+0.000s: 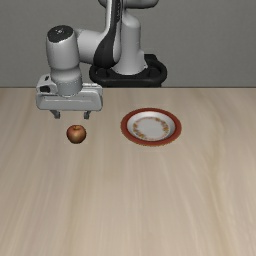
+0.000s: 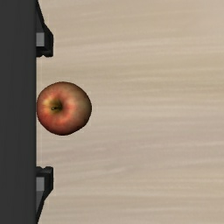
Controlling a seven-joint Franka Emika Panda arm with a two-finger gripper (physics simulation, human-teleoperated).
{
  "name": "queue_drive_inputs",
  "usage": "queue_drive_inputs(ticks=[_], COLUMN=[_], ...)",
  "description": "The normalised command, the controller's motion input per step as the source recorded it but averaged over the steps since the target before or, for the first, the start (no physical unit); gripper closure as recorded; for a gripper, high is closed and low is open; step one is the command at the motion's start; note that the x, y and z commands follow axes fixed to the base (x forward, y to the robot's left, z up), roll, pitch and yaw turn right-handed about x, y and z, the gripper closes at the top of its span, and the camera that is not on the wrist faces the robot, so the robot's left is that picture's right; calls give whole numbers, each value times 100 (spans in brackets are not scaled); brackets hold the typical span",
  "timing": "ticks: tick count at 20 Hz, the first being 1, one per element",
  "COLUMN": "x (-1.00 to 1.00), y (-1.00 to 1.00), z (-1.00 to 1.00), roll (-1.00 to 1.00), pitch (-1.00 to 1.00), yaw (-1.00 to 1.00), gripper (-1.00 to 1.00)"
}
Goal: Pick the apple on the table and place it on the plate
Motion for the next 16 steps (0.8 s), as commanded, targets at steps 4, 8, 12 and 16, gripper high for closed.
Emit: queue_drive_inputs(ticks=[4,8,12,16], x=[0,0,0,0], y=[0,0,0,0], z=[-100,-75,0,0], roll=[0,0,0,0], pitch=[0,0,0,0], yaw=[0,0,0,0], gripper=[-100,100,100,100])
